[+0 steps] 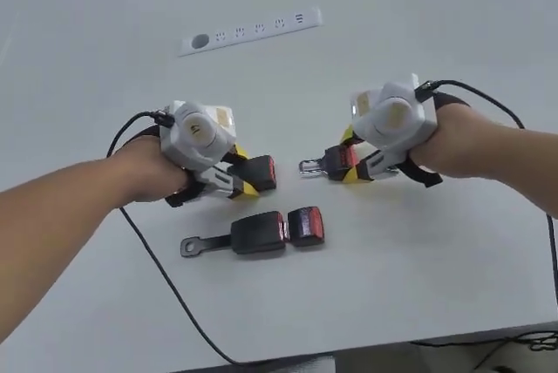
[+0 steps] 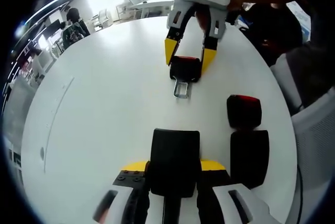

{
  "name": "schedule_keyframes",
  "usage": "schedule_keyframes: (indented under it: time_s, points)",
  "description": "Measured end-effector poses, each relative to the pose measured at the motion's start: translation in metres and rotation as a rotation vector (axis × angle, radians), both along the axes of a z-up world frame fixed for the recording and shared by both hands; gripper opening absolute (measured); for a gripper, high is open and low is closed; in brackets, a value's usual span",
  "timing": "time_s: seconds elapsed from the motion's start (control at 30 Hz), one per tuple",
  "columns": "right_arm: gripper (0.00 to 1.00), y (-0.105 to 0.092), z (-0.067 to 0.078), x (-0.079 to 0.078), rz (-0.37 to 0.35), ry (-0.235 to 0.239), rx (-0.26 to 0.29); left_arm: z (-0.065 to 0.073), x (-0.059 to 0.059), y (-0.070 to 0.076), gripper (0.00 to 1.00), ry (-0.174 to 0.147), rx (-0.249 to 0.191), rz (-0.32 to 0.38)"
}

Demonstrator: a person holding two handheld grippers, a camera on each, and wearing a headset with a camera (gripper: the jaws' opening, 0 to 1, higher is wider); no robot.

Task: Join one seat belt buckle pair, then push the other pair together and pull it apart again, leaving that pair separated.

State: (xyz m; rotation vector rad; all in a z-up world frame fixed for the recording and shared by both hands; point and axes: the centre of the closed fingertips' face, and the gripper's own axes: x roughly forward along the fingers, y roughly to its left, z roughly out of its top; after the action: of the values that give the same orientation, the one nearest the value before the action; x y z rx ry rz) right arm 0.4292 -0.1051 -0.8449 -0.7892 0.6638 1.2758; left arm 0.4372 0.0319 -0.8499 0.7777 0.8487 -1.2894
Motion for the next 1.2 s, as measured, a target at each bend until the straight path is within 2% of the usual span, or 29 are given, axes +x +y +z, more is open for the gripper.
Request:
schedule_keyframes:
  time_s: [0.17, 0.3, 0.43, 0.57, 0.63, 0.73, 0.8, 0.87, 0.93, 1.0, 1.03, 1.07, 1.17, 1.2]
  points:
    - [0.33, -0.034, 0.0, -0.006, -0.007, 0.01, -0.039, 0.0, 0.001, 0.0, 0.35, -0.002, 0.009, 0.01]
    - [0.33, -0.056, -0.001, -0.006, -0.011, -0.002, -0.078, 0.0, 0.001, 0.001, 0.35, -0.005, 0.009, 0.017]
    - [0.33, -0.069, -0.001, -0.007, -0.016, -0.006, -0.094, 0.0, 0.001, 0.001, 0.35, -0.01, 0.01, 0.021]
    - [0.34, -0.078, -0.002, -0.003, -0.051, -0.009, -0.107, 0.0, 0.001, 0.001, 0.36, -0.012, 0.016, 0.035]
    - [0.36, -0.08, -0.003, -0.001, -0.102, 0.008, -0.097, 0.0, 0.002, 0.001, 0.36, -0.016, 0.018, 0.035]
    - [0.42, -0.081, -0.003, 0.001, -0.156, 0.019, -0.071, 0.001, 0.002, 0.002, 0.36, -0.016, 0.024, 0.048]
    - [0.47, -0.083, -0.001, 0.003, -0.174, -0.001, -0.065, 0.001, 0.002, 0.002, 0.36, -0.026, 0.029, 0.049]
    - [0.49, -0.084, 0.001, 0.001, -0.197, -0.001, -0.05, 0.002, 0.001, 0.002, 0.36, -0.041, 0.029, 0.047]
    - [0.53, -0.085, 0.006, 0.0, -0.233, -0.024, -0.016, 0.002, -0.001, 0.006, 0.39, -0.043, 0.037, 0.04]
    - [0.55, -0.085, 0.011, -0.005, -0.292, -0.009, 0.034, 0.002, -0.003, 0.015, 0.43, -0.041, 0.046, 0.043]
    - [0.56, -0.084, 0.016, -0.009, -0.34, 0.015, 0.087, 0.005, -0.002, 0.018, 0.45, -0.048, 0.038, 0.058]
    - [0.57, -0.084, 0.019, -0.012, -0.372, 0.029, 0.119, 0.012, 0.0, 0.021, 0.45, -0.06, 0.008, 0.108]
    - [0.64, -0.083, 0.035, -0.022, -0.447, 0.011, 0.208, 0.029, -0.004, 0.031, 0.46, -0.091, -0.032, 0.149]
    - [0.66, -0.083, 0.039, -0.026, -0.459, 0.003, 0.223, 0.038, -0.007, 0.035, 0.46, -0.112, -0.054, 0.17]
